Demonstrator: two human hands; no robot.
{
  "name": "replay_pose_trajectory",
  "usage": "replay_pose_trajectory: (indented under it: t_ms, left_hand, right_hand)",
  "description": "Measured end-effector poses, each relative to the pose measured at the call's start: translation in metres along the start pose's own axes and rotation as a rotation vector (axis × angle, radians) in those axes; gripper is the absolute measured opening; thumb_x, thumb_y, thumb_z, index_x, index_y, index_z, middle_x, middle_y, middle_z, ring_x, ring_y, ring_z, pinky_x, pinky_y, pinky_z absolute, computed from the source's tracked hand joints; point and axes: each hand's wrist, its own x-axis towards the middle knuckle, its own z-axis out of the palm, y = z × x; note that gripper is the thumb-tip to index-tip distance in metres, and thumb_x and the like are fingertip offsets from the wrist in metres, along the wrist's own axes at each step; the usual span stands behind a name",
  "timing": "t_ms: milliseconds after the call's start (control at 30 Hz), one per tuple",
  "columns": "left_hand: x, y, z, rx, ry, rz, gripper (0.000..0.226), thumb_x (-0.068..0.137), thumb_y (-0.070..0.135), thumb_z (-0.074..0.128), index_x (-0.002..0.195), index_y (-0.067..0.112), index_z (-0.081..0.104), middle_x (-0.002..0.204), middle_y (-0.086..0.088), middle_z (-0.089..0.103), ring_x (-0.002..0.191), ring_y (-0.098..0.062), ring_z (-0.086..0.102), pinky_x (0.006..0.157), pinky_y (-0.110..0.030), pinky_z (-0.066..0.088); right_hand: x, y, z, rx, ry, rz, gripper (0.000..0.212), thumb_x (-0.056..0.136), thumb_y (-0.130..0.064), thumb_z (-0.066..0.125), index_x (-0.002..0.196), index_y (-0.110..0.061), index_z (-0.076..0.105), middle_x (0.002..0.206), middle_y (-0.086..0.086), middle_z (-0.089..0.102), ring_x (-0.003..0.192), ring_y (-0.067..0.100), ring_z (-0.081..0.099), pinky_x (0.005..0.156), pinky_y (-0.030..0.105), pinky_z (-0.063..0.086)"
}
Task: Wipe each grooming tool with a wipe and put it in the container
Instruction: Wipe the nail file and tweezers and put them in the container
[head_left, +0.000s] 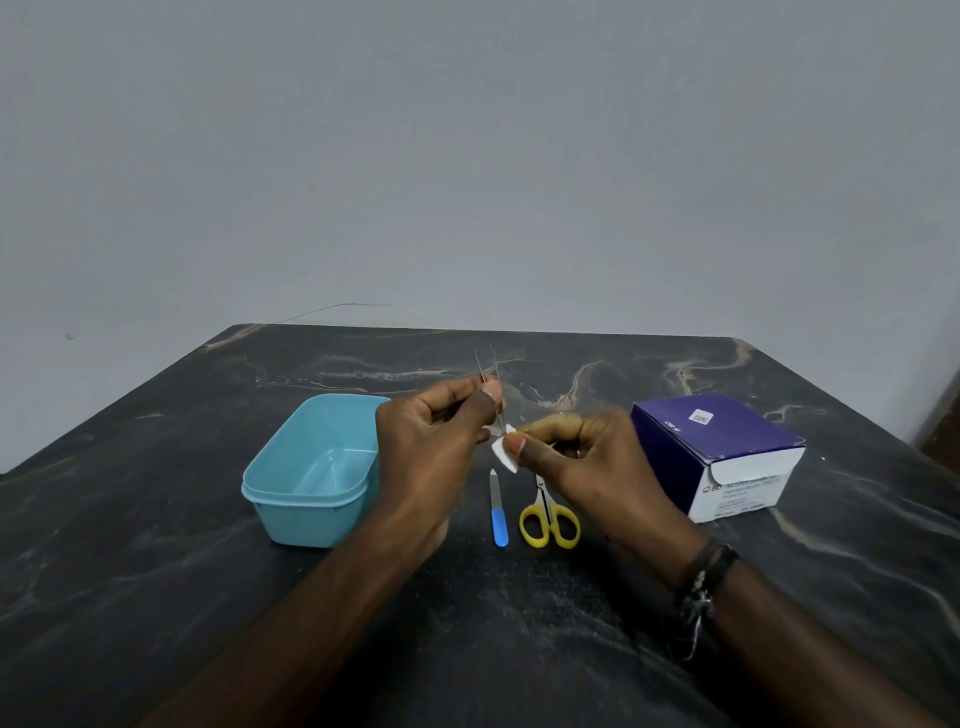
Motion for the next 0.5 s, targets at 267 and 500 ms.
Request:
replay_pose_trajectory:
  t_ms: [267,500]
  left_hand:
    - [-0.0065,-0.005,0.0058,0.024,-0.065,0.011,0.012,0.084,0.007,0.07,0.095,0.01,0.075,0.09,-0.005,0.077,0.092,-0.022,0.073,0.084,-0.034,0.059]
    - [-0.0014,-0.0023,0.0013,-0.049,-0.07,-0.019,0.011,0.085,0.006,0.067,0.091,0.012,0.076,0.092,-0.006,0.072,0.085,-0.015,0.067,0.084,-0.033,0.057]
  right_hand:
    - [-0.0003,-0.0045,-0.0018,0.083,0.024,-0.002,0.008,0.084,-0.012,0.071,0.08,-0.01,0.077,0.058,-0.007,0.069,0.048,0.0,0.053,0.051,0.013,0.041]
    - [-0.0012,-0.0057,0.0008,0.044,-0.045,0.033,0.009,0.084,-0.013,0.07,0.078,-0.015,0.076,0.059,-0.008,0.068,0.052,-0.002,0.055,0.053,0.014,0.043]
